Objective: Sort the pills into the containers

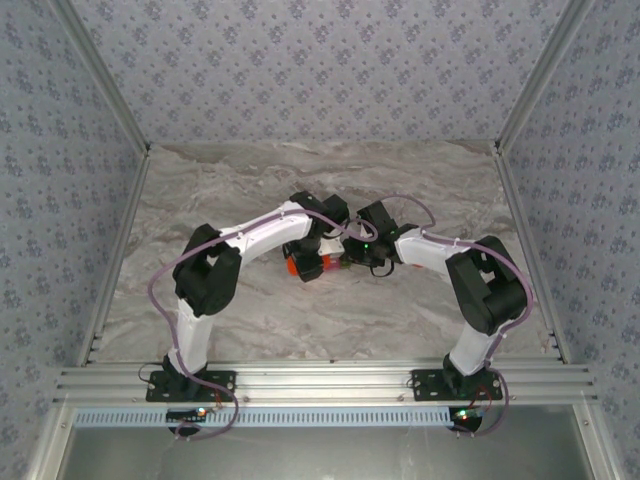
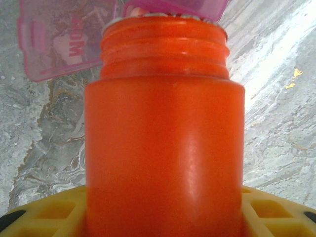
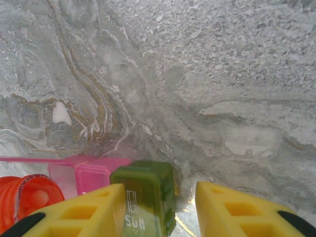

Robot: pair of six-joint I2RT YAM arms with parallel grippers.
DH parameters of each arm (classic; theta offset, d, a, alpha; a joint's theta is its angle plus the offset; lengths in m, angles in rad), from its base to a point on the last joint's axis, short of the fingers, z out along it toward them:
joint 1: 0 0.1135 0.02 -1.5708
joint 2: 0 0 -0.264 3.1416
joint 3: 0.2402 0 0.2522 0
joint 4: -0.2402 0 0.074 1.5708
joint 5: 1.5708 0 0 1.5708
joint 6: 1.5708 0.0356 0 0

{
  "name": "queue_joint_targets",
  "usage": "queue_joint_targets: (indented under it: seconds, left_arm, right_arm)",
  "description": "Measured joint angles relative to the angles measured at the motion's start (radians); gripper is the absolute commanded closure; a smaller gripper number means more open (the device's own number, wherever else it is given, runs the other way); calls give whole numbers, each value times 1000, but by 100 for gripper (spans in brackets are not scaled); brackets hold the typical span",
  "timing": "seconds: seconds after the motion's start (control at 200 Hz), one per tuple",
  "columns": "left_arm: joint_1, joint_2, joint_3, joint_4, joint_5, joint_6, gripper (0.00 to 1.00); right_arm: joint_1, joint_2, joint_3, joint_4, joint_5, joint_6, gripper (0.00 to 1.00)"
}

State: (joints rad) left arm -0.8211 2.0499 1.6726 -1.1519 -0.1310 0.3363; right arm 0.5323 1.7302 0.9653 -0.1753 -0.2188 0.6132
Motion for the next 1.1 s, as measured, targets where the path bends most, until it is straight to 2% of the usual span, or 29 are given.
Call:
queue_joint_targets:
  seconds: [0.884,1.099]
  left_arm:
    - [0,2,0,-7,2,4,100]
    - [0,-27,-63,54,0,3,100]
  right_arm:
    - [0,5,0,0,0,0,56]
    - [1,9,1,1,-3,0,56]
